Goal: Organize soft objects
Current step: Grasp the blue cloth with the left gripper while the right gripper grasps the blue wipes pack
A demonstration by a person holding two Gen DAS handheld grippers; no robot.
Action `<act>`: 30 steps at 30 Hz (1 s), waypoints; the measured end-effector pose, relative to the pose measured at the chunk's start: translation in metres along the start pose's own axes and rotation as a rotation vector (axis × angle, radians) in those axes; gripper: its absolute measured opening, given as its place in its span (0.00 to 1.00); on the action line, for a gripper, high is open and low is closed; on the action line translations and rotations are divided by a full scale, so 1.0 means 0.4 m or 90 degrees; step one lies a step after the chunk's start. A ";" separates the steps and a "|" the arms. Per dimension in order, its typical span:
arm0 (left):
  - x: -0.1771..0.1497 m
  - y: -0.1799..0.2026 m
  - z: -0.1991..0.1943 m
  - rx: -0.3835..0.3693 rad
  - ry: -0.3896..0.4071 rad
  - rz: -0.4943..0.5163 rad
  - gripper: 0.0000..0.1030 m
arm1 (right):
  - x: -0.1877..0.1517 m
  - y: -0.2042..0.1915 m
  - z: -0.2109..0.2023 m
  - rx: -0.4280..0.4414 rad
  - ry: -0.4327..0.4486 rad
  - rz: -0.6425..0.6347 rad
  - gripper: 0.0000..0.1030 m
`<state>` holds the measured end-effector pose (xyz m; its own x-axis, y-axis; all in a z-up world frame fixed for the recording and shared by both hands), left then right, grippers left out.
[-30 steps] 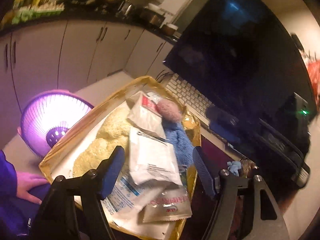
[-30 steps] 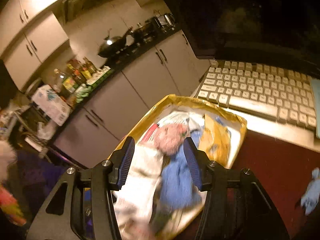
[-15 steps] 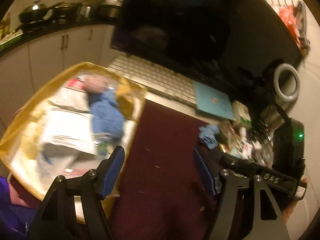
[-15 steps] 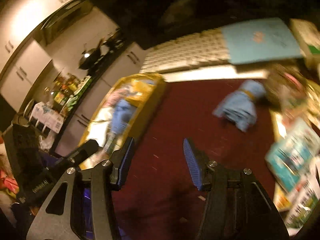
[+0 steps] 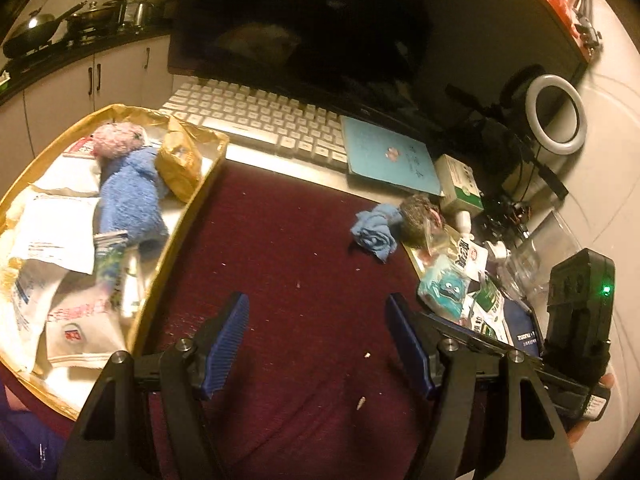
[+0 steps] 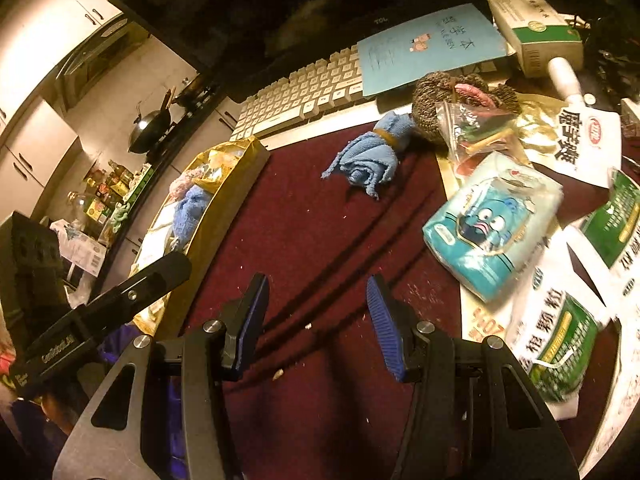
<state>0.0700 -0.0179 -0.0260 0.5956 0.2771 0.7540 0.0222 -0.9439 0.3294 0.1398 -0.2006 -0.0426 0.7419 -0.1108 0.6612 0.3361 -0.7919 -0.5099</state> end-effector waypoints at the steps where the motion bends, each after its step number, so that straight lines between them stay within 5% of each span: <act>1: -0.003 0.003 0.002 -0.003 -0.002 0.001 0.69 | -0.001 0.002 -0.009 -0.006 0.004 -0.003 0.50; 10: -0.014 0.031 0.035 -0.019 -0.024 0.016 0.69 | 0.031 0.059 -0.098 -0.024 0.050 0.024 0.50; 14: -0.012 0.044 0.048 -0.023 -0.029 0.024 0.69 | 0.072 0.101 -0.132 -0.080 0.079 0.039 0.50; 22: -0.007 0.062 0.070 -0.024 -0.041 0.037 0.69 | 0.089 0.175 -0.085 -0.160 0.050 0.104 0.50; 30: 0.029 0.110 0.123 -0.024 -0.056 0.088 0.69 | 0.093 0.146 -0.017 -0.227 0.053 0.054 0.50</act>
<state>0.1174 -0.0651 -0.0307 0.6584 0.1263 0.7420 -0.0939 -0.9643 0.2474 0.1832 -0.2550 -0.0441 0.7034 -0.2228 0.6749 0.0412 -0.9352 -0.3517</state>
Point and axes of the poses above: each gripper's, at about its wrist camera, not at the fingertips, and z roughly the way its jaws point, y to its right, x to its top, the point moved 4 cm from there along z, roughly the way its jaws point, and after that the axes turned 9 degrees about y, right-handed, at the moved point
